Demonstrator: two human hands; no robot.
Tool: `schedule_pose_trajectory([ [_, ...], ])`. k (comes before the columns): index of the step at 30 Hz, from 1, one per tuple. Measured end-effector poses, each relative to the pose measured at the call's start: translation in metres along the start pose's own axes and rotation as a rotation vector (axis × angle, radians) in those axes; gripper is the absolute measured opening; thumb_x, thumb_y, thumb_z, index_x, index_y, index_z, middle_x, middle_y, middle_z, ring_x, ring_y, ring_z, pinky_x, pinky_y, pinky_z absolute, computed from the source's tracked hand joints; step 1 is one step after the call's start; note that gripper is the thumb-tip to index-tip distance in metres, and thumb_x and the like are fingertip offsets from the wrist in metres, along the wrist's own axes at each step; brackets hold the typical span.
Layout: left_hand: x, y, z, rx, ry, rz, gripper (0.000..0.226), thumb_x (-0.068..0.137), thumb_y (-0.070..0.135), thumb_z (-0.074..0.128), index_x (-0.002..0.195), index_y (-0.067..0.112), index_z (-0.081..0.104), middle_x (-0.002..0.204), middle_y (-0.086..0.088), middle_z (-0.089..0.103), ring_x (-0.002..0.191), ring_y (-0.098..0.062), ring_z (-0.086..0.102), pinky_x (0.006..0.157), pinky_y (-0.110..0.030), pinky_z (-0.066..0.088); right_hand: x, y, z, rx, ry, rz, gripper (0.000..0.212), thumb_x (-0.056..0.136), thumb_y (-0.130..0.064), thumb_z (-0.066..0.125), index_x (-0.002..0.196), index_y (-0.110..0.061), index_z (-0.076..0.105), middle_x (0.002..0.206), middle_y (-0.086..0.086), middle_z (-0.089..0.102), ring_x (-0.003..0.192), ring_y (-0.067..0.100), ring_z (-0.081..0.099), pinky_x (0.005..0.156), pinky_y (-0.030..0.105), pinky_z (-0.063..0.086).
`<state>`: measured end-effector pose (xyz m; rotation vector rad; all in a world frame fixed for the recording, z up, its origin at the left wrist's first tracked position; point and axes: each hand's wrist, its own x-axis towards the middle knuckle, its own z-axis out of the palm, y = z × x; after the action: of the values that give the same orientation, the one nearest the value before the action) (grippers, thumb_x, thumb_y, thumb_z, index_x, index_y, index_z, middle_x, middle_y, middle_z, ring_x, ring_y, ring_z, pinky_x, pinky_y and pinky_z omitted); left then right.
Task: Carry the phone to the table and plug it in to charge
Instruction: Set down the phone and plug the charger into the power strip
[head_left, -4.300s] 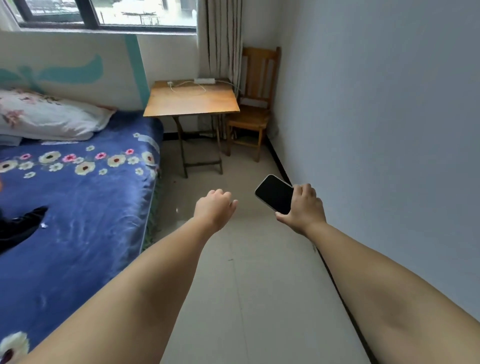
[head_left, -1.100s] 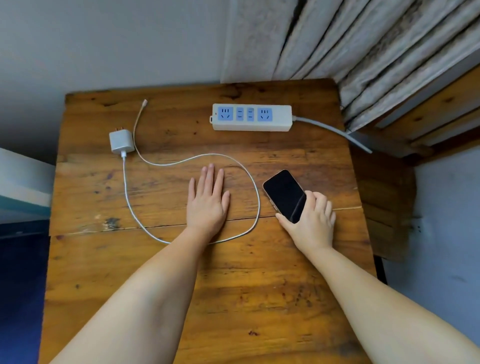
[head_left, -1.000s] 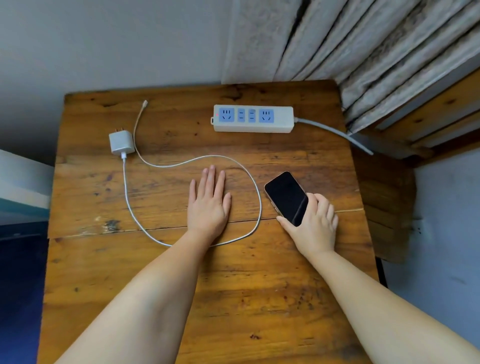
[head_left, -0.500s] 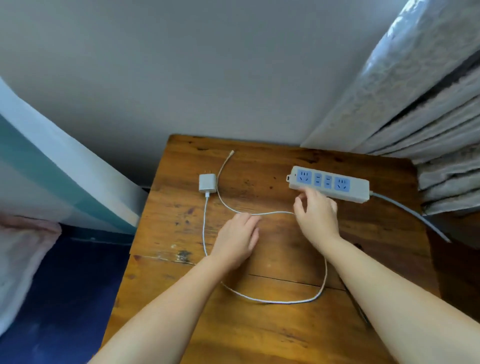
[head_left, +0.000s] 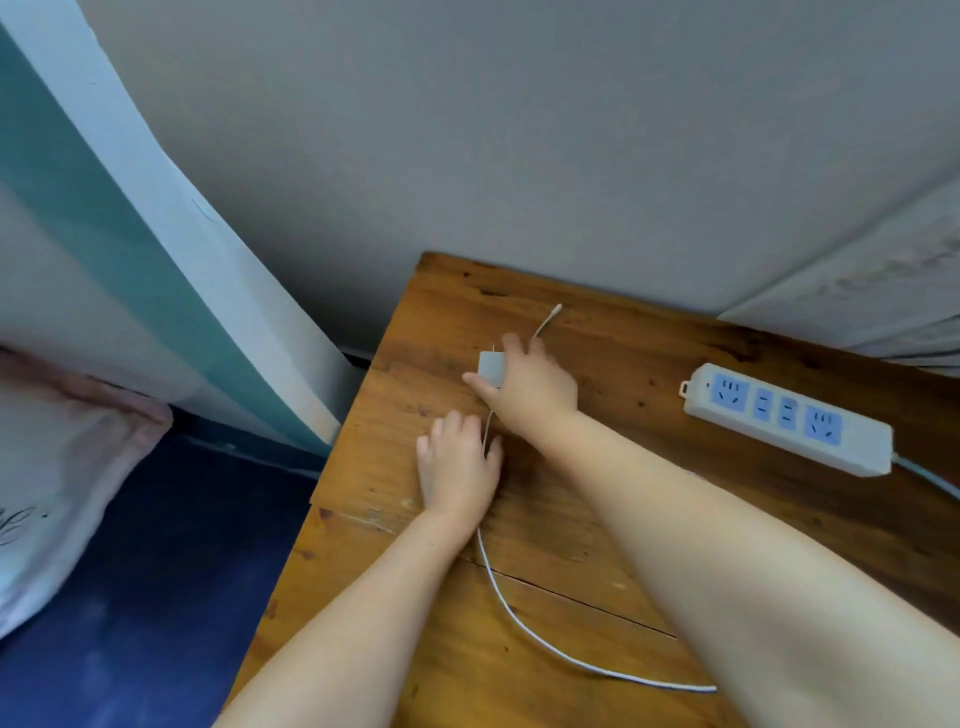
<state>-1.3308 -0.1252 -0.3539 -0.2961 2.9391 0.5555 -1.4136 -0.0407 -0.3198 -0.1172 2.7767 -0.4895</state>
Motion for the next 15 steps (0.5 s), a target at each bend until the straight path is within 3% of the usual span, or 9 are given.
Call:
schedule_pose_trajectory([
  [3,0.000,0.004,-0.003,-0.066,0.032,0.004,0.021,0.093,0.026,0.046,0.086,0.011,0.059,0.093,-0.009,0.062,0.093,-0.028,0.051,0.080,-0.040,0.036,0.006,-0.004,0.003,0.032,-0.050,0.062,0.063,0.084,-0.050,0.056,0.132,-0.017,0.033,0.127,0.015,0.048,0.106,0.033,0.054,0.070,0.038,0.046],
  [6,-0.002,0.008,-0.009,-0.270,0.050,0.034,0.019,0.094,0.021,0.045,0.080,0.012,0.056,0.079,-0.009,0.062,0.080,-0.028,0.054,0.072,-0.040,0.040,0.006,-0.006,-0.002,0.226,-0.028,0.128,0.058,0.084,-0.041,0.056,0.131,-0.012,0.037,0.123,0.015,0.052,0.104,0.033,0.056,0.071,0.036,0.045],
  [9,-0.009,0.016,-0.011,-0.555,0.034,-0.021,0.020,0.095,0.023,0.047,0.076,0.016,0.051,0.062,-0.005,0.058,0.058,-0.025,0.054,0.054,-0.037,0.039,0.002,0.000,-0.023,0.682,0.037,0.180,0.053,0.084,-0.032,0.057,0.130,-0.012,0.040,0.120,0.014,0.058,0.095,0.028,0.062,0.075,0.039,0.054],
  [11,-0.017,0.026,-0.010,-0.625,-0.006,0.004,0.019,0.095,0.024,0.047,0.077,0.019,0.050,0.055,-0.001,0.059,0.053,-0.021,0.056,0.054,-0.036,0.042,0.002,0.009,-0.048,1.127,0.048,0.288,0.048,0.088,-0.022,0.055,0.132,-0.012,0.037,0.116,0.014,0.059,0.081,0.024,0.068,0.073,0.043,0.059],
  [13,-0.025,0.036,-0.007,-0.650,-0.051,0.061,0.017,0.095,0.024,0.047,0.078,0.026,0.049,0.048,0.004,0.057,0.047,-0.010,0.054,0.056,-0.033,0.044,0.002,0.025,-0.074,1.522,0.078,0.383,0.029,0.093,-0.015,0.049,0.120,-0.009,0.042,0.099,0.012,0.061,0.063,0.018,0.070,0.056,0.035,0.060],
  [15,-0.033,0.049,-0.003,-0.648,-0.084,0.109,0.017,0.095,0.025,0.046,0.079,0.028,0.049,0.044,0.006,0.053,0.045,-0.008,0.051,0.055,-0.030,0.043,-0.002,0.057,-0.100,1.756,0.175,0.479,0.006,0.094,-0.016,0.046,0.096,-0.011,0.049,0.080,0.008,0.057,0.048,0.013,0.066,0.040,0.023,0.051],
])
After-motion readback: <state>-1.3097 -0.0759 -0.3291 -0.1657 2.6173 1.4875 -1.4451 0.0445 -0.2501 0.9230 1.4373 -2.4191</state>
